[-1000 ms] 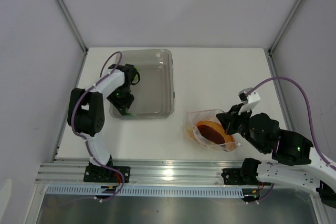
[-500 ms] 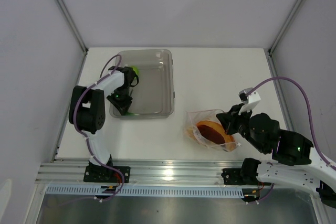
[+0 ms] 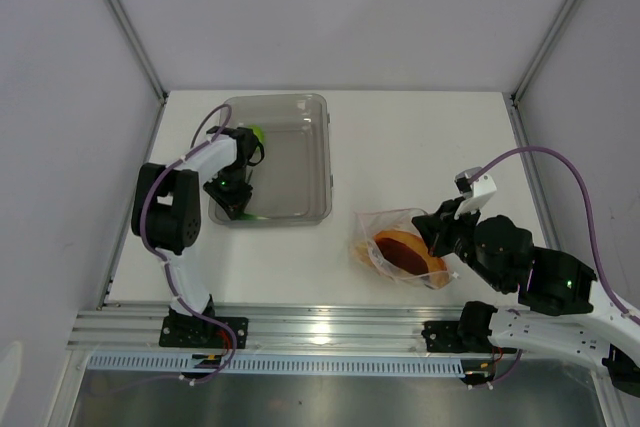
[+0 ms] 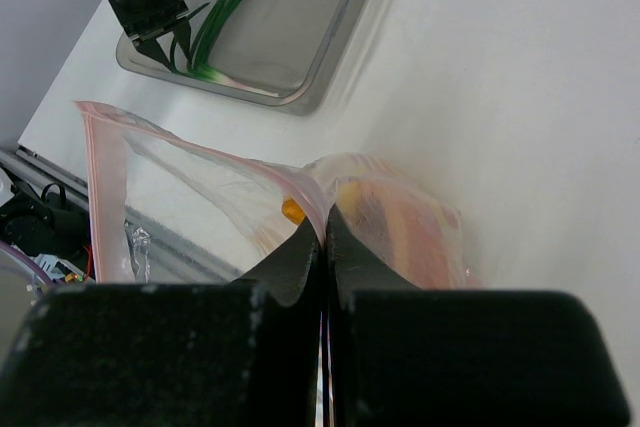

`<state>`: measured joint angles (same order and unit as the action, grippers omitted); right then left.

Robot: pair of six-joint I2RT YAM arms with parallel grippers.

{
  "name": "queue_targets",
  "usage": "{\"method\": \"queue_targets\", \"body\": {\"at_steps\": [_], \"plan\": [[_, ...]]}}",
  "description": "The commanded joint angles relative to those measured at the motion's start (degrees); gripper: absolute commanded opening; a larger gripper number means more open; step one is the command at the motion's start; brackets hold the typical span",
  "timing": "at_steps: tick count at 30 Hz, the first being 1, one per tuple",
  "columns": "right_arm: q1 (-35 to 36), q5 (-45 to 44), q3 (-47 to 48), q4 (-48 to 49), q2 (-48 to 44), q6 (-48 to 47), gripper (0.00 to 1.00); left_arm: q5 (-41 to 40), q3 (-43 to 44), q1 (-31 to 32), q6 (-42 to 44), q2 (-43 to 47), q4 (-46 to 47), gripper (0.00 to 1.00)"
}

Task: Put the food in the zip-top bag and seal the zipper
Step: Pick up the fake vegetable from the bin.

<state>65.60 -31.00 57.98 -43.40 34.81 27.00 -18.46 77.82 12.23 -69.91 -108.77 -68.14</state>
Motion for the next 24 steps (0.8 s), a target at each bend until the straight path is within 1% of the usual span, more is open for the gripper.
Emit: {"method": "queue_targets", "body": {"at_steps": [1,6,9,11,12,13,20,24], "plan": [[0.14,-1.16,0.3,3.76,-0.62,0.51,0.0,0.0,0.84,-0.45,0.48,0.31,0.11,0.36],[0.05,-0.99,0.3,4.02,-0.62,0.51,0.0,0.88,0.58,-0.45,0.56,0.49,0.64,0.38],[0.05,-0.99,0.38,3.93,-0.79,0.42,0.0,0.97,1.36,-0.45,0.56,-0.04,0.55,0.34],[0.05,-1.08,0.56,3.58,-0.79,0.5,0.0,1.14,2.16,-0.45,0.56,-0.47,0.2,0.25],[0.05,-0.99,0.65,3.5,-0.97,0.59,0.0,1.58,2.16,-0.45,0.74,-0.48,0.37,0.16],[0.05,-0.99,0.65,3.41,-1.06,0.51,0.0,1.93,1.98,-0.45,1.26,-0.48,1.25,0.01],[0.05,-1.25,1.0,3.06,-0.79,0.42,0.0,3.34,1.81,-0.36,2.93,1.01,3.1,0.01],[0.14,-1.6,0.91,2.97,-0.71,0.42,0.0,3.08,1.19,-0.1,4.52,5.58,3.8,0.01]]}}
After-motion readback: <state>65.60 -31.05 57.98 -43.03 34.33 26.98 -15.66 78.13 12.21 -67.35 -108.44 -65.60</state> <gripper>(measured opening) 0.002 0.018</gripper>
